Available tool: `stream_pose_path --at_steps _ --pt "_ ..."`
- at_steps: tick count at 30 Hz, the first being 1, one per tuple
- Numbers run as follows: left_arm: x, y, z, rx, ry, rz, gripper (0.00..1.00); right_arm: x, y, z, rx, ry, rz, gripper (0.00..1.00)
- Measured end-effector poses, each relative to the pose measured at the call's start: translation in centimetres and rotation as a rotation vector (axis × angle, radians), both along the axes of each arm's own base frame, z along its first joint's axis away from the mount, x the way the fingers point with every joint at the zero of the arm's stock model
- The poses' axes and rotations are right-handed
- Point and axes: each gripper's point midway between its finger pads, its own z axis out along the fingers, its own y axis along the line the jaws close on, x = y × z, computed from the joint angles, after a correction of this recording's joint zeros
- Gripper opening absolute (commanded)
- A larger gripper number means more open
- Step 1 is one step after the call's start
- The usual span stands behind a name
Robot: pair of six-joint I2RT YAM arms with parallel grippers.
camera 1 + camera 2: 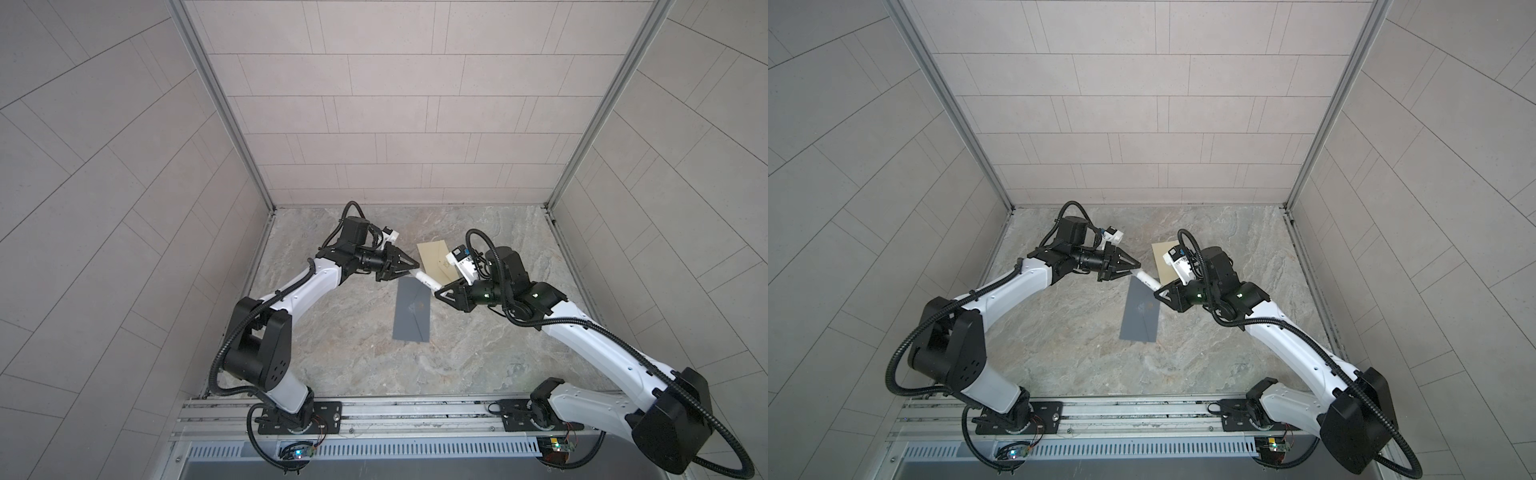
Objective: Place the letter into the envelope and seal it
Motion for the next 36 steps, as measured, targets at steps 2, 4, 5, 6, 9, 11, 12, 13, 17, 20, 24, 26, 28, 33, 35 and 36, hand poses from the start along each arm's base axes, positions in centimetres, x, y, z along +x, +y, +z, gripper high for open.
stream_pose_path --at_steps 2,4,5,6,9,11,12,13,17,20,24,26,28,33,35,36 --pt "-0.1 -0.1 0.0 -0.001 0.003 -0.004 0.21 -0.1 -0.1 0.2 0.002 -0.007 -0.003 0.0" --pt "-0.2 -0.1 0.0 -0.002 0.005 -0.008 0.21 -0.1 -0.2 0.4 0.002 -0.011 -0.006 0.0" --pt "-0.2 -0.2 0.0 -0.002 0.005 -0.01 0.21 -0.2 -0.3 0.4 0.001 -0.013 -0.008 0.0" --pt "-0.3 -0.2 0.0 -0.003 0.006 -0.011 0.21 -0.2 -0.3 0.4 0.001 -0.016 -0.01 0.0" --pt "-0.3 -0.2 0.0 -0.003 0.002 -0.014 0.21 -0.2 -0.4 0.5 0.002 -0.019 -0.016 0.0" --pt "-0.4 -0.3 0.0 -0.002 -0.001 -0.017 0.21 -0.1 -0.4 0.5 0.006 -0.02 -0.021 0.0" --pt "-0.4 -0.3 0.0 -0.002 -0.003 -0.018 0.21 0.0 -0.4 0.5 0.007 -0.021 -0.023 0.0" --pt "-0.4 -0.4 0.0 -0.001 -0.003 -0.018 0.21 0.0 -0.4 0.5 0.008 -0.018 -0.025 0.0" --pt "-0.3 -0.4 -0.1 0.001 -0.004 -0.014 0.2 0.2 -0.4 0.6 0.019 -0.023 -0.037 0.0" --pt "-0.3 -0.4 0.0 -0.006 -0.003 -0.013 0.2 0.2 -0.5 0.6 0.03 -0.037 -0.046 0.0" --pt "-0.2 -0.8 0.3 -0.042 0.006 -0.009 0.2 0.0 -0.8 0.8 0.053 -0.055 -0.06 0.0" --pt "-0.1 -1.0 0.5 -0.071 0.016 -0.001 0.2 -0.1 -1.0 0.9 0.067 -0.065 -0.068 0.0" --pt "0.0 -1.2 0.8 -0.107 0.028 0.006 0.2 -0.1 -1.2 1.1 0.081 -0.073 -0.076 0.0" --pt "0.7 -1.8 2.5 -0.195 0.029 0.019 0.2 0.0 -1.3 2.1 0.112 -0.104 -0.087 0.0" --pt "0.8 -2.0 3.2 -0.221 0.018 0.02 0.2 -0.1 -1.2 2.4 0.119 -0.11 -0.08 0.0" --pt "0.8 -2.1 3.5 -0.23 0.013 0.019 0.2 -0.2 -1.2 2.5 0.121 -0.111 -0.076 0.0"
